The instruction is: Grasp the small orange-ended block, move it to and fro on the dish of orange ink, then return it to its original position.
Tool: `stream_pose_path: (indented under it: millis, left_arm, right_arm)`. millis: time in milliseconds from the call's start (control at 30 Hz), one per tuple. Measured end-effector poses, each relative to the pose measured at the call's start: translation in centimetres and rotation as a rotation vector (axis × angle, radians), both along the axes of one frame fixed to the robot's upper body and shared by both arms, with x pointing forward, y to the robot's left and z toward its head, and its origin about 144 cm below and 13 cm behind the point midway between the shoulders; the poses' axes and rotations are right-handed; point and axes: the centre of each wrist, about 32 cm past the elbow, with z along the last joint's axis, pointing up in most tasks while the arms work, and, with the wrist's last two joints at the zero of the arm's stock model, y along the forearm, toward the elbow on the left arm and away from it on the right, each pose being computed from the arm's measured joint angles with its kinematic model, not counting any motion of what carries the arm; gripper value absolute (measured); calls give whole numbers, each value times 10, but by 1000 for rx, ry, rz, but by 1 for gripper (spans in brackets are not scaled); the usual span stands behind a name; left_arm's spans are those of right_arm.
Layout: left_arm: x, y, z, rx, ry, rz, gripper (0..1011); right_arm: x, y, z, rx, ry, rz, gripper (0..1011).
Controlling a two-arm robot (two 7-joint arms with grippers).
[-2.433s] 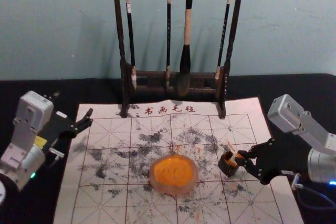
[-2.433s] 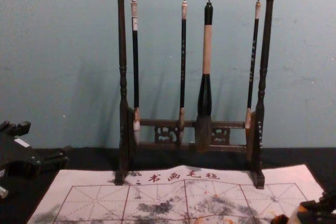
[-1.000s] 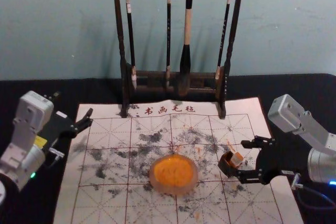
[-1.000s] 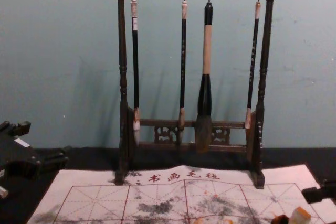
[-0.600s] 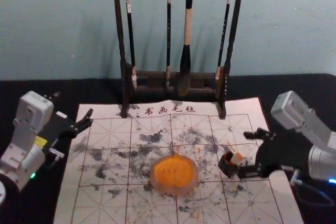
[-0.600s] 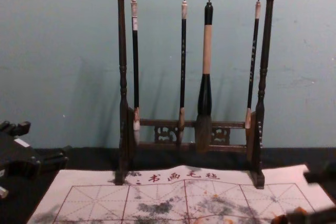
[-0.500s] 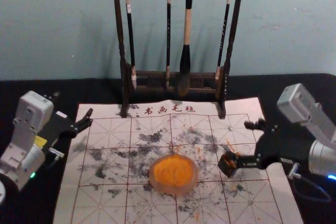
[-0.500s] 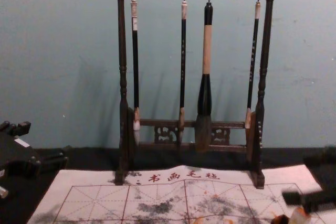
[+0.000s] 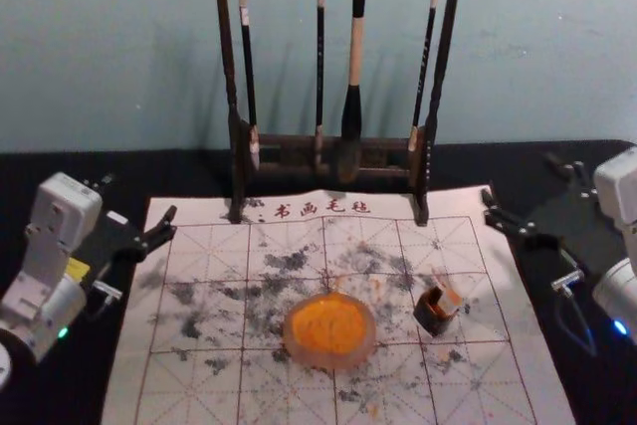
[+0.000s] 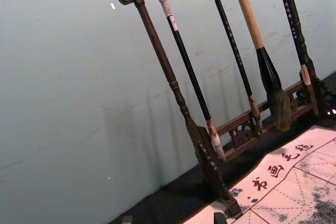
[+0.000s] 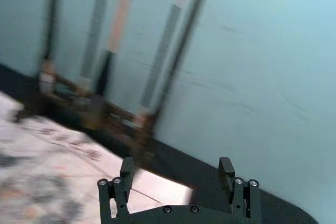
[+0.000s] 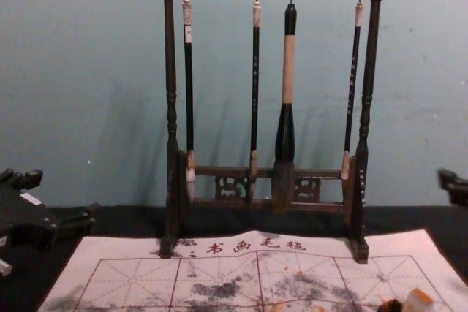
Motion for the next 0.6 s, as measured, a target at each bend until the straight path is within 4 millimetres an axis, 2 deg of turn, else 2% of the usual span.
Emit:
stream_pose_path:
  millis: [100, 133, 167, 300, 467, 600]
  left_arm:
    - [0, 0, 0, 0, 0, 0, 1001]
    - [0, 0, 0, 0, 0, 0, 1001]
    - [0, 0, 0, 0, 0, 0, 1002]
    - [0, 0, 0, 0, 0, 0, 1001]
    - [0, 0, 0, 0, 0, 0, 1002]
    - [0, 0, 0, 0, 0, 0, 1001]
  right_arm:
    - [-3, 3, -16, -15, -21, -93, 1000]
    - [-7, 5, -31, -34, -38, -166, 1000]
    - [-7, 5, -31, -34, -38, -166, 1000]
    - [-12, 8, -55, -38, -10, -267, 1000]
    - [-14, 10, -69, -44, 20, -322, 1000]
    - [-12, 10, -71, -46, 29, -338, 1000]
